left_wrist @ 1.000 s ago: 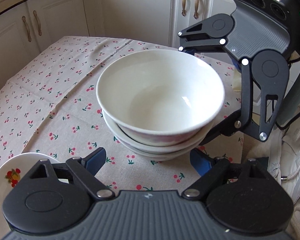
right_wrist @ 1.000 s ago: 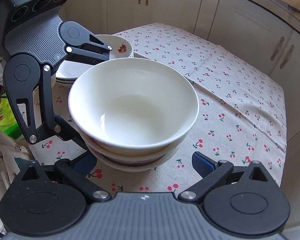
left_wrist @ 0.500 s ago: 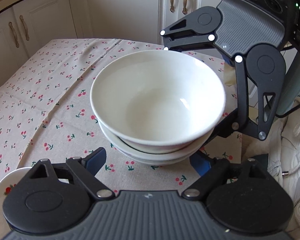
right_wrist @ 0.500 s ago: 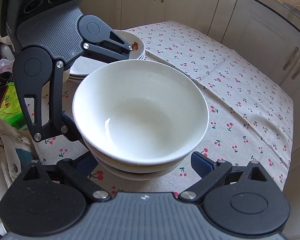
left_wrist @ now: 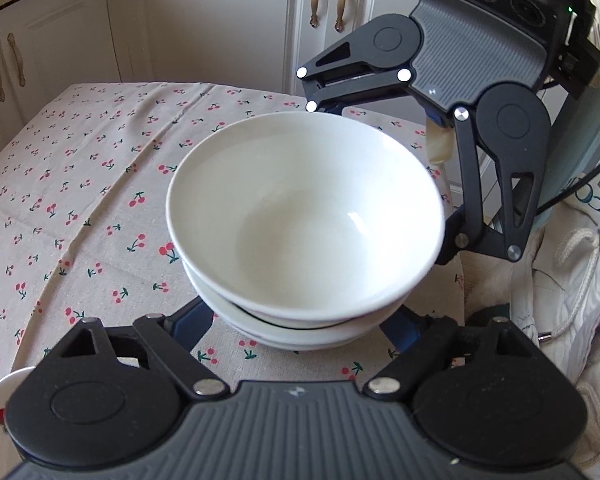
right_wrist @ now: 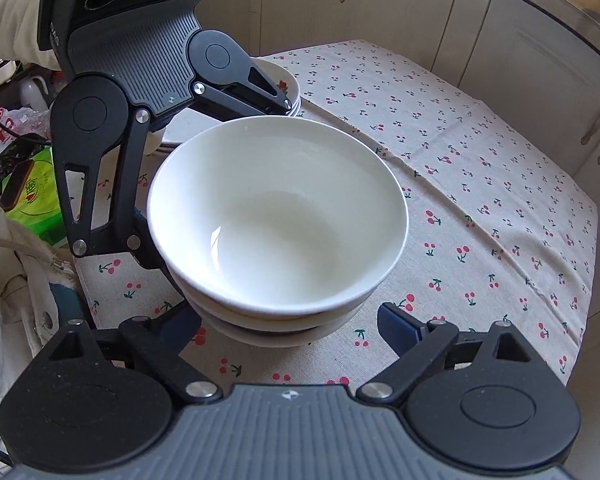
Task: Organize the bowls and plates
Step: 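Lift the bowl stack with both grippers and carry it over the plate stack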
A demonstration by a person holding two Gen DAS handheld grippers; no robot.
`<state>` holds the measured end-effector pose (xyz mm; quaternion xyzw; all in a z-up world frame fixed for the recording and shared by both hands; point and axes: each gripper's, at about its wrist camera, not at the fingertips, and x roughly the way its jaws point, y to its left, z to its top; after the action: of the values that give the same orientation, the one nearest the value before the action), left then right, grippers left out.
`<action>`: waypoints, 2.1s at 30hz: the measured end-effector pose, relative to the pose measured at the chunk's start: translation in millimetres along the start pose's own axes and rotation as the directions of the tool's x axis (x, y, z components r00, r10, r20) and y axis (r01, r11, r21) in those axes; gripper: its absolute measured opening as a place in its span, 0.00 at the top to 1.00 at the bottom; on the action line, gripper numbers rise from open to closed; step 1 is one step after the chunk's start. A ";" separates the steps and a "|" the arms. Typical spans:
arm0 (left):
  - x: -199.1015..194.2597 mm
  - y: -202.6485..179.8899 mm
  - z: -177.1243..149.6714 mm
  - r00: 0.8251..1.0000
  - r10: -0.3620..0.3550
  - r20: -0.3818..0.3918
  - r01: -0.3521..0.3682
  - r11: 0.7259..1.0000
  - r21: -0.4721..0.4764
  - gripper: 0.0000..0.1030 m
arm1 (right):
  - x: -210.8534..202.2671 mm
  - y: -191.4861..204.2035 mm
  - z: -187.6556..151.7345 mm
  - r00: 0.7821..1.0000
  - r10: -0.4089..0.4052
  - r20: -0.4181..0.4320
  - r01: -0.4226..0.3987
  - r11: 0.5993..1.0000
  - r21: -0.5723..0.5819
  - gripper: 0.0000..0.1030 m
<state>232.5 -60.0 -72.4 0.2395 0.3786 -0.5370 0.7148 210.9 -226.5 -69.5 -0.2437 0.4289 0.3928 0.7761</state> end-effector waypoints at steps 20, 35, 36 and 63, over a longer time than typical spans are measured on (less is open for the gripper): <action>-1.5 1.9 3.1 0.999 -0.045 -0.024 0.046 0.999 0.025 0.19 | 2.5 -2.7 7.6 0.998 0.051 -0.026 -0.053 0.997 -0.052 0.13; 2.4 5.0 7.2 0.997 -0.070 -0.044 0.072 0.996 0.043 0.19 | 5.0 -0.9 12.7 0.998 0.042 -0.053 -0.046 0.996 -0.072 0.12; 2.9 5.2 7.6 0.996 -0.072 -0.045 0.074 0.996 0.042 0.19 | 5.1 -1.2 12.9 0.998 0.044 -0.054 -0.048 0.996 -0.071 0.12; -4.7 -4.5 6.5 0.998 -0.047 -0.038 0.048 0.998 0.037 0.20 | -3.1 7.1 17.3 0.998 0.022 -0.059 -0.028 0.996 -0.088 0.12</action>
<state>229.4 -63.5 -64.5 0.2538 0.3874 -0.5563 0.6899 212.4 -211.4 -58.3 -0.2836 0.4363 0.4139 0.7469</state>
